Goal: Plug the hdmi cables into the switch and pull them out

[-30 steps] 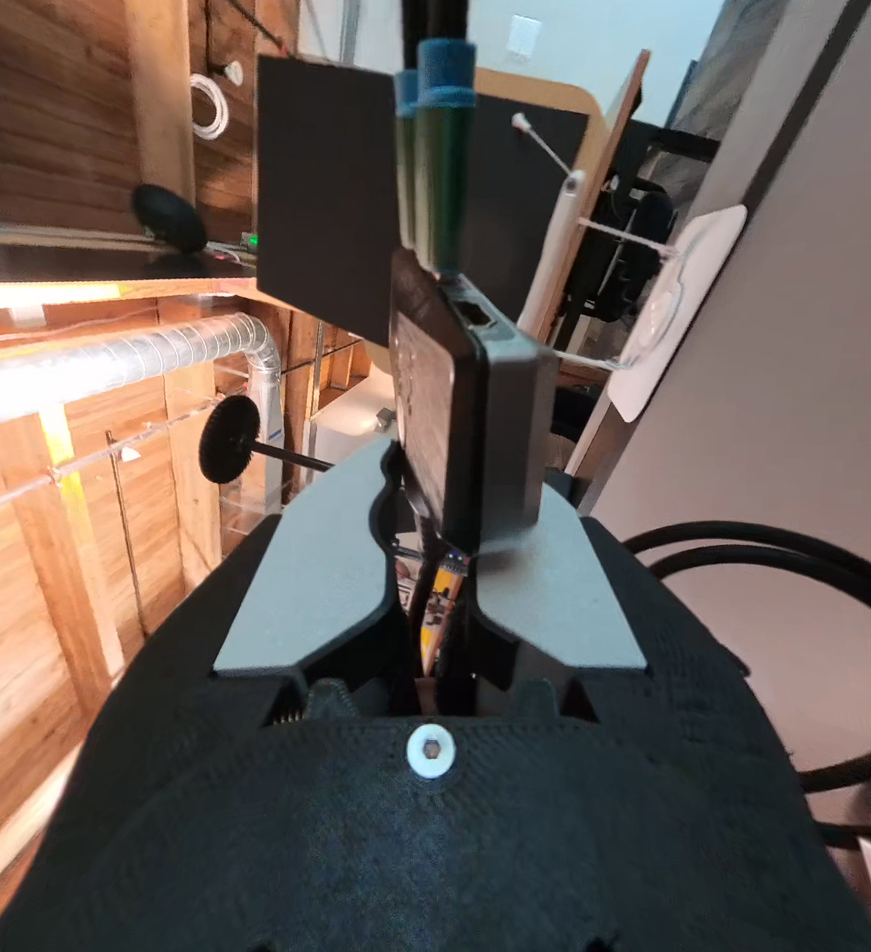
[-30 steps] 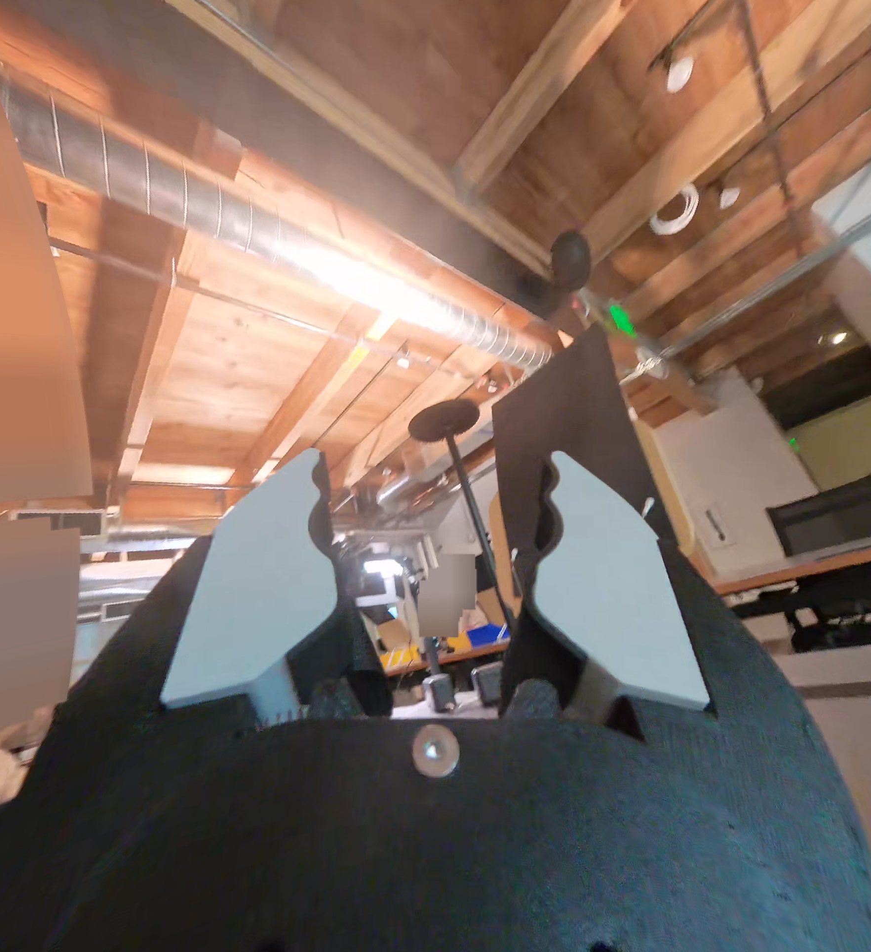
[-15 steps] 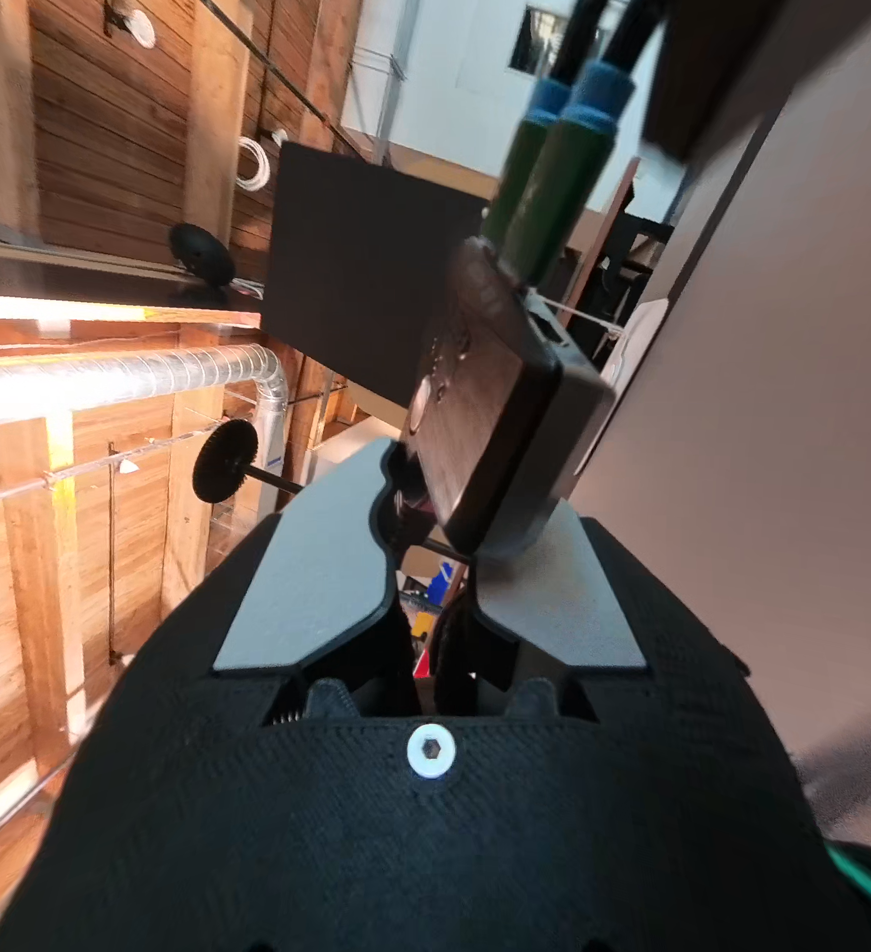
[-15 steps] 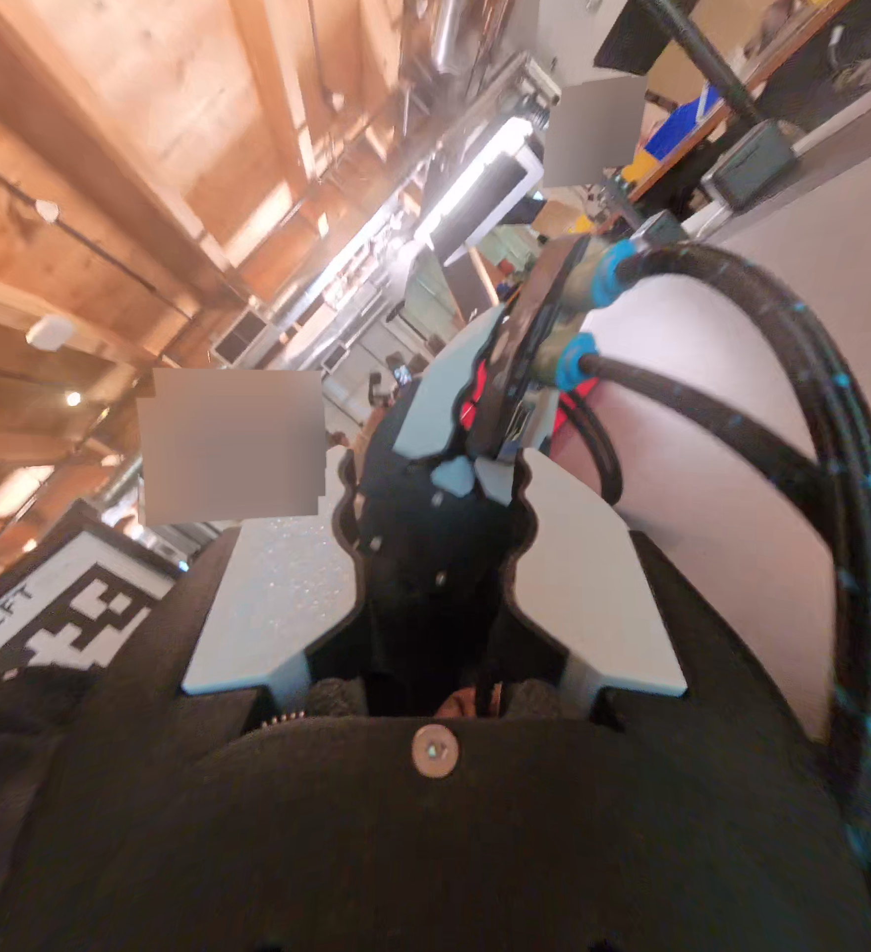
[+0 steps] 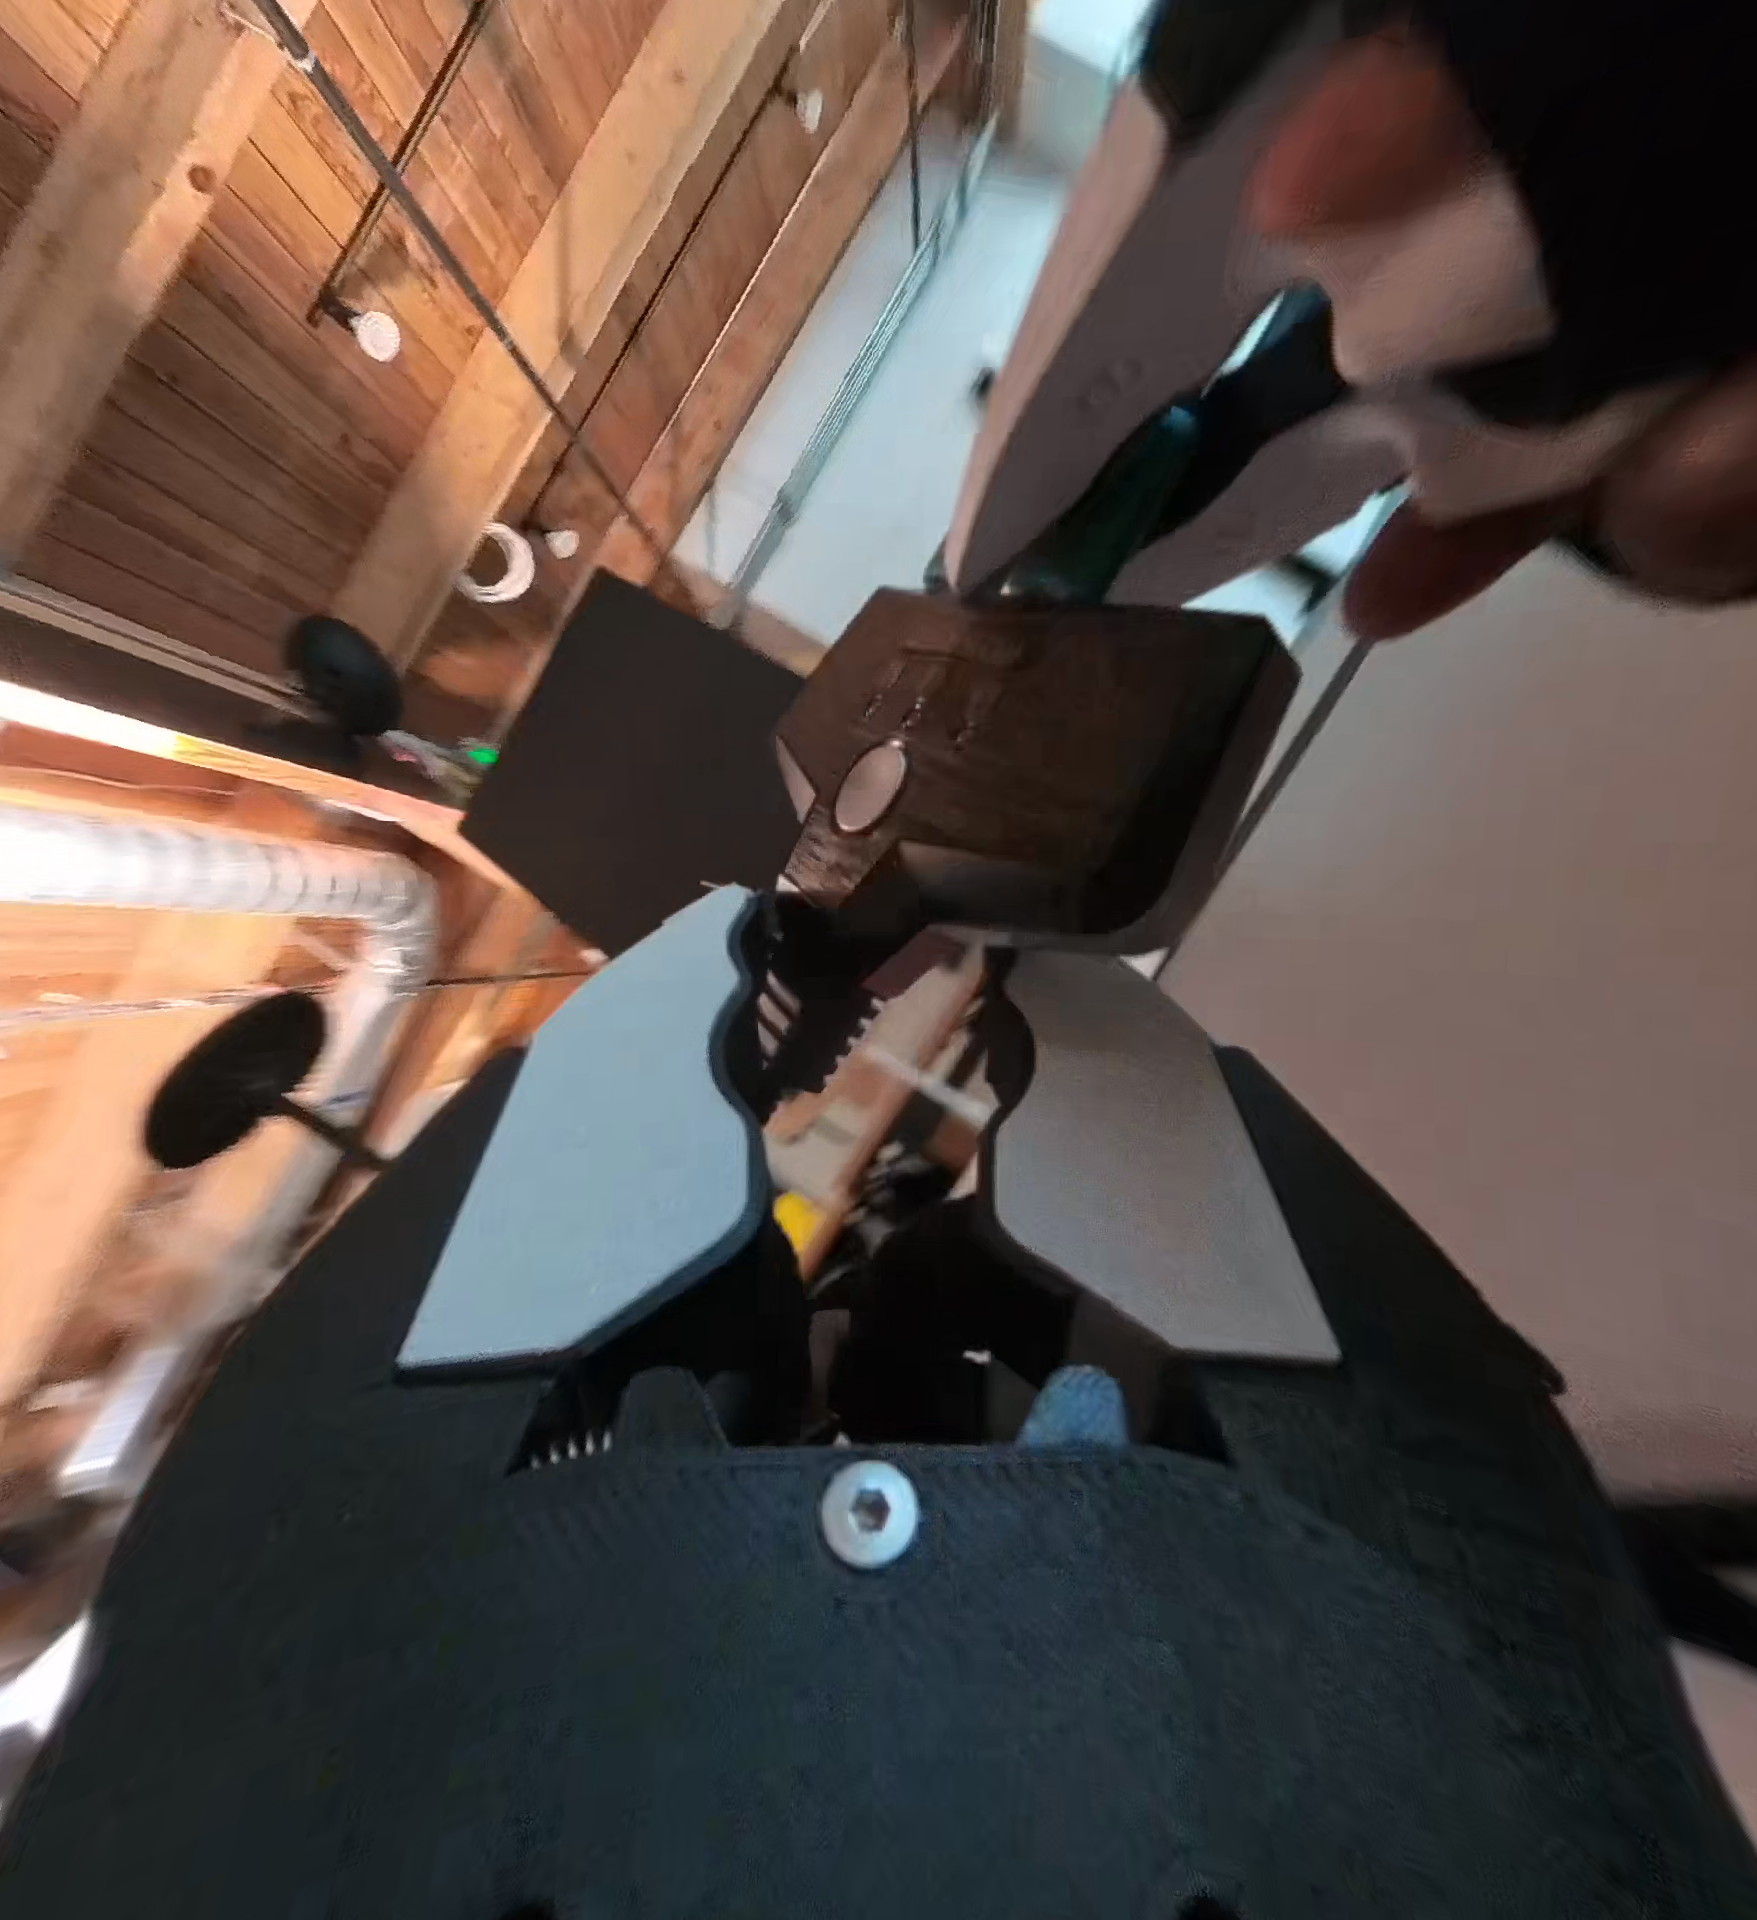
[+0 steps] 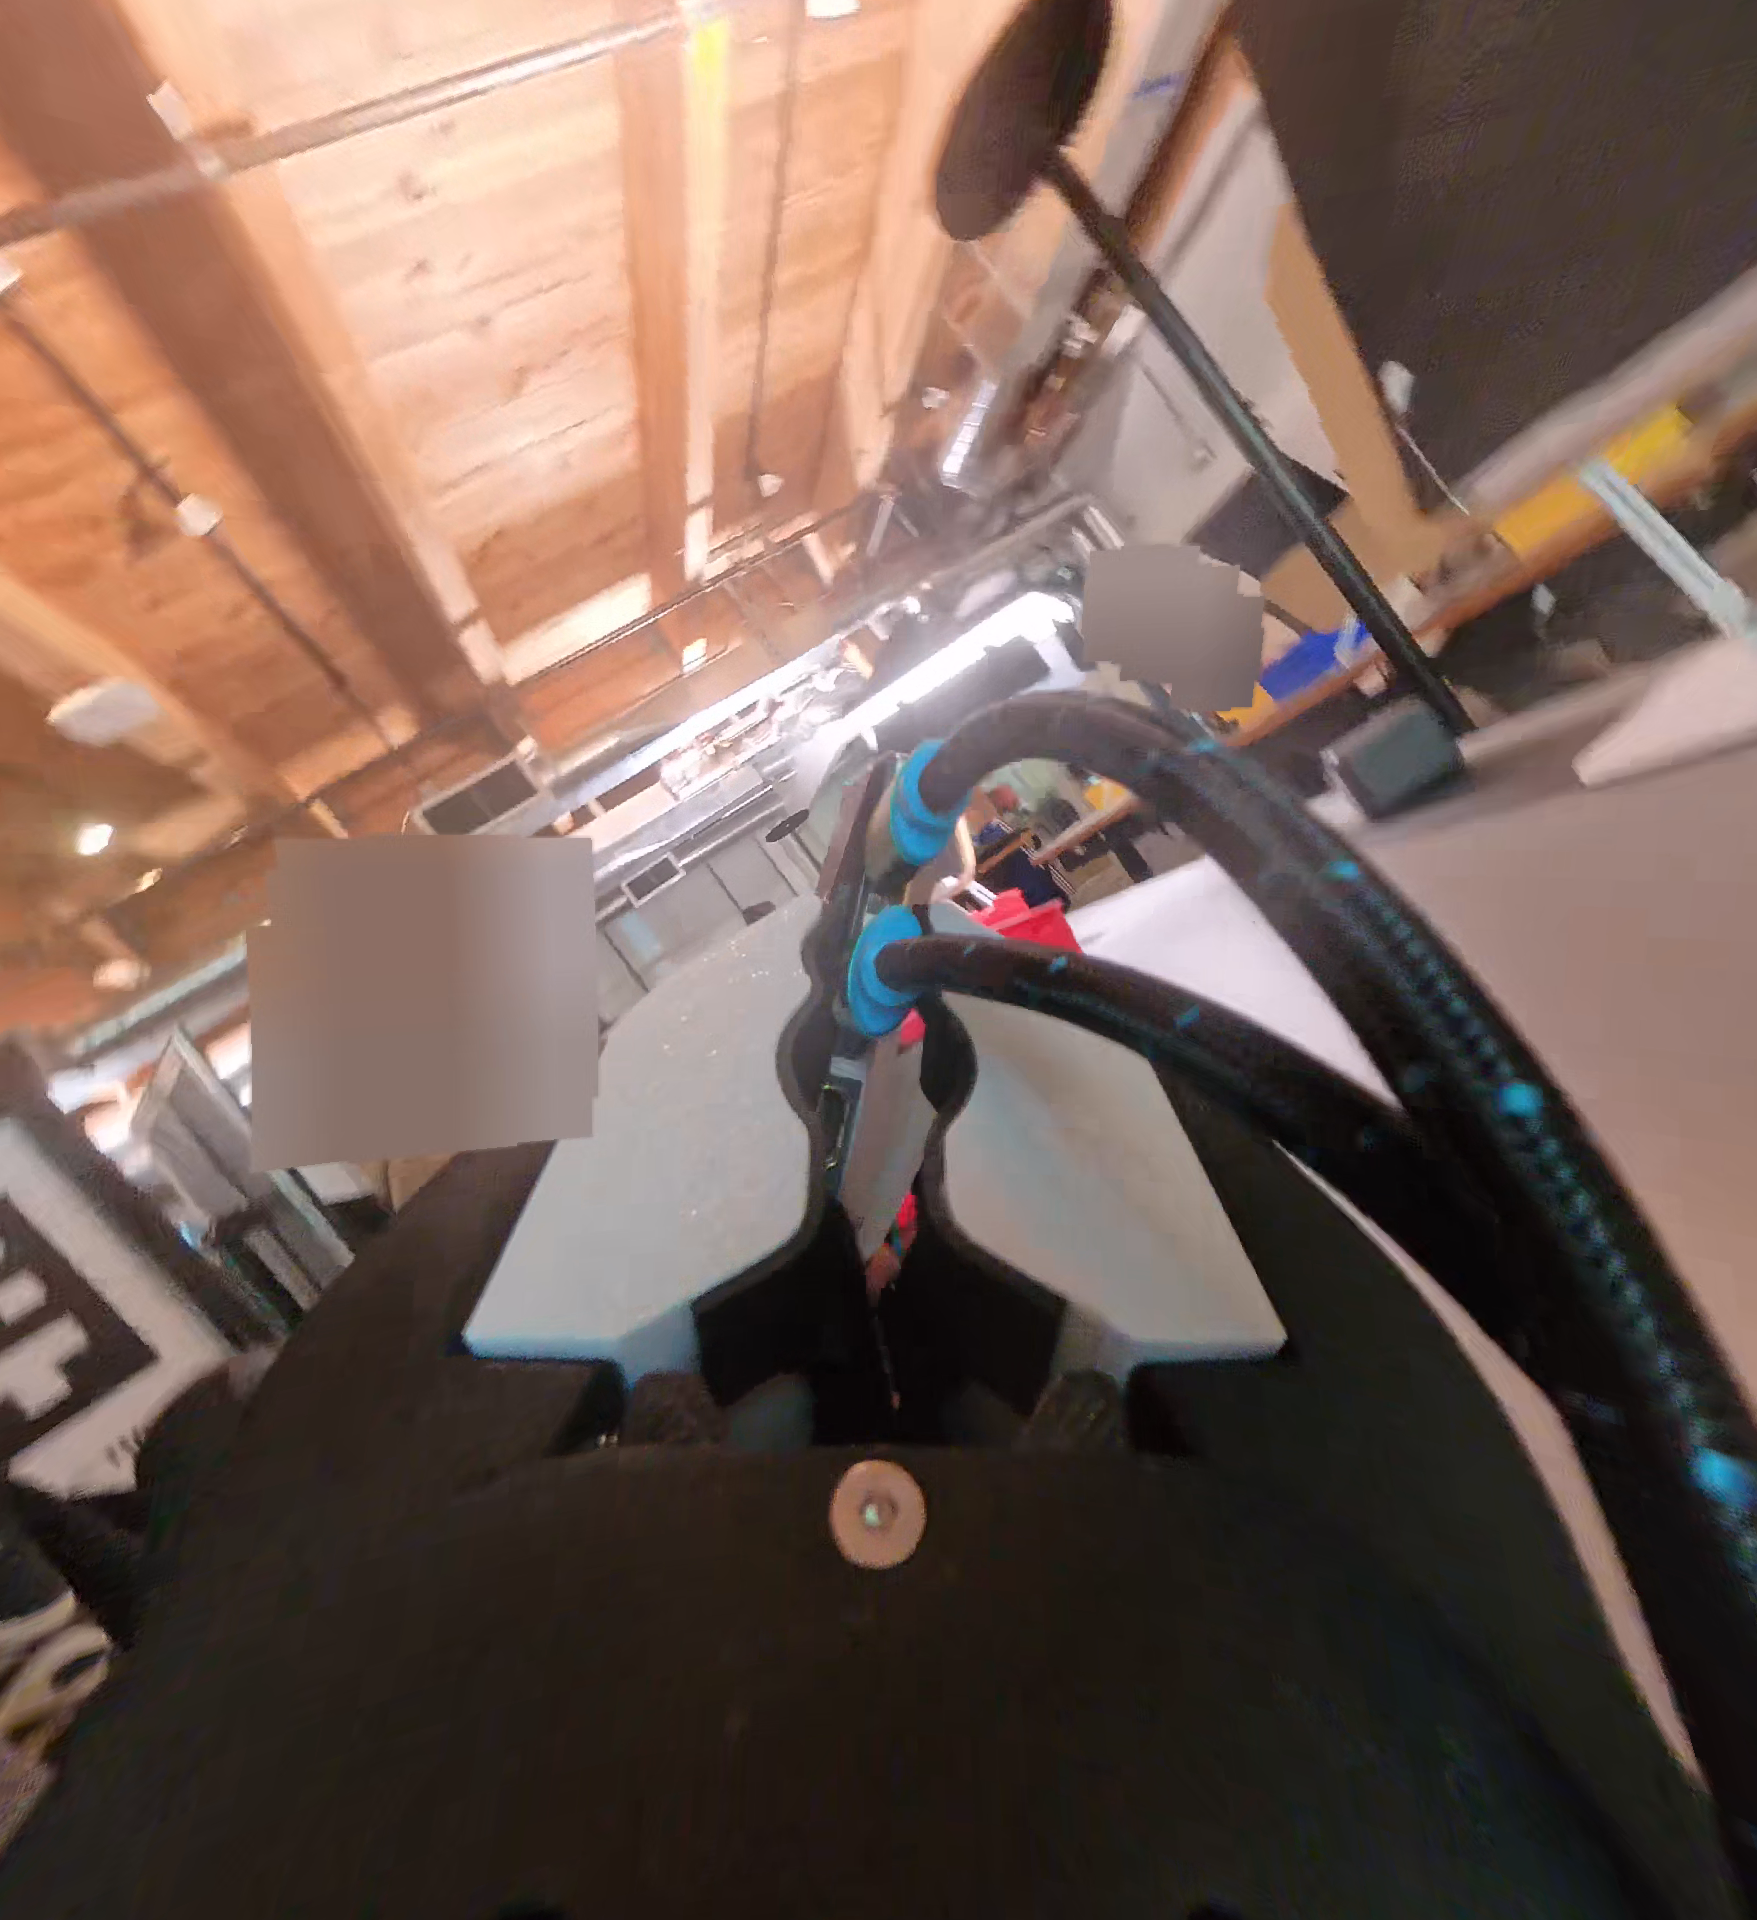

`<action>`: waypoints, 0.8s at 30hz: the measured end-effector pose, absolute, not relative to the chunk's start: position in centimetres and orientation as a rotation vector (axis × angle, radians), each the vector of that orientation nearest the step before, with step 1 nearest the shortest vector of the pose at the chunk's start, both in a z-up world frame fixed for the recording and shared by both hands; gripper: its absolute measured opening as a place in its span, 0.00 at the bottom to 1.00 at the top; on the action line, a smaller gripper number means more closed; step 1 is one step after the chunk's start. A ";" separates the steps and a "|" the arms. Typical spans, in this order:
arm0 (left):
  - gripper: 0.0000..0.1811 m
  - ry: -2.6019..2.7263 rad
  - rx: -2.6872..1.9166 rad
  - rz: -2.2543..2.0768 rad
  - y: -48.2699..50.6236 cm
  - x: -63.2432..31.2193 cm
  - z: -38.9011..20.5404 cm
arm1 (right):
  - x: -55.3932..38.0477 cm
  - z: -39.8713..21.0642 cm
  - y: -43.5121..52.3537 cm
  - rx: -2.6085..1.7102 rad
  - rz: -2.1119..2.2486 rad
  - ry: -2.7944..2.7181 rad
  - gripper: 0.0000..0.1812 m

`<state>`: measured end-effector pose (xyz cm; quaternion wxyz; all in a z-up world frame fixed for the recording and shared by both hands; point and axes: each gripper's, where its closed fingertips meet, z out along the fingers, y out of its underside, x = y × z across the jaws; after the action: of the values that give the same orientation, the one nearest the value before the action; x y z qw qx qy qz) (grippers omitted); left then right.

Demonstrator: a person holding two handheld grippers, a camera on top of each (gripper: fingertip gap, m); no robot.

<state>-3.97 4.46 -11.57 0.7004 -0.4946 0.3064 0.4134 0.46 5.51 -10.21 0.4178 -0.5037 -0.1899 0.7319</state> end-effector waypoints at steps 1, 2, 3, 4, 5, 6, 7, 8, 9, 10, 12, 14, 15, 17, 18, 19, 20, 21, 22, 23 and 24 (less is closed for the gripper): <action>0.23 0.670 -1.108 0.820 4.1 -3.4 -11.3 | 0.7 -9.3 5.2 -1.193 1.817 -0.535 0.07; 0.26 0.676 -1.117 0.734 3.8 -2.8 -11.1 | 0.9 -8.3 5.1 -1.129 1.791 -0.580 0.07; 0.32 0.693 -1.123 0.653 3.4 -1.9 -11.1 | 1.2 -7.5 5.0 -1.079 1.774 -0.612 0.07; 0.37 0.706 -1.123 0.564 3.1 -1.0 -11.0 | 1.4 -6.7 5.0 -1.035 1.774 -0.620 0.06; 0.42 0.703 -1.116 0.448 2.5 -0.1 -10.8 | 1.8 -6.0 5.1 -0.988 1.792 -0.609 0.06; 0.40 0.667 -1.109 0.305 1.8 0.5 -10.3 | 2.4 -5.3 5.5 -0.944 1.814 -0.565 0.08; 0.38 0.639 -1.098 0.147 1.0 1.1 -9.8 | 3.0 -5.0 6.2 -0.929 1.829 -0.514 0.06; 0.36 0.613 -1.084 -0.014 0.2 1.6 -9.4 | 3.4 -5.0 7.0 -0.936 1.834 -0.466 0.06; 0.33 0.568 -1.082 -0.176 -0.5 1.8 -9.1 | 3.8 -5.0 7.7 -0.940 1.836 -0.424 0.08; 0.30 0.500 -1.107 -0.349 -0.7 1.8 -8.9 | 4.1 -5.1 8.0 -0.938 1.841 -0.391 0.08; 0.29 0.338 -1.193 -0.715 -0.3 2.3 -9.3 | 4.1 -5.4 7.9 -0.929 1.869 -0.363 0.08; 0.30 0.170 -1.238 -0.987 0.8 2.8 -10.1 | 3.7 -5.6 7.2 -0.921 1.905 -0.370 0.08; 0.32 0.089 -1.238 -1.064 1.5 2.8 -10.5 | 3.4 -5.7 6.7 -0.915 1.926 -0.376 0.08; 0.34 -0.018 -1.193 -1.150 2.6 2.7 -10.7 | 2.9 -5.8 5.7 -0.905 1.967 -0.388 0.06; 0.34 -0.054 -1.150 -1.156 3.0 2.5 -10.4 | 2.6 -5.9 5.3 -0.904 1.979 -0.386 0.06; 0.32 -0.079 -1.092 -1.138 3.0 2.1 -9.8 | 2.2 -6.2 4.9 -0.915 1.981 -0.397 0.06; 0.25 -0.098 -1.041 -1.127 2.9 1.6 -9.1 | 1.8 -6.4 4.5 -0.922 1.982 -0.418 0.06; 0.22 -0.131 -1.011 -1.119 3.0 1.1 -8.8 | 1.7 -6.4 4.2 -0.907 1.991 -0.422 0.06; 0.16 -0.153 -0.986 -1.118 3.1 0.6 -8.6 | 1.5 -6.4 4.2 -0.914 1.988 -0.411 0.06; 0.14 -0.158 -0.958 -1.135 3.1 0.4 -8.5 | 1.4 -6.6 4.2 -0.927 1.978 -0.396 0.06; 0.13 -0.167 -0.936 -1.155 3.0 0.1 -8.5 | 1.2 -6.8 4.2 -0.940 1.971 -0.387 0.06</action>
<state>0.13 3.01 -8.45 0.7331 -0.4256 -0.0760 -0.5251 1.22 4.23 -6.81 0.4455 -0.3795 -0.1561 0.7957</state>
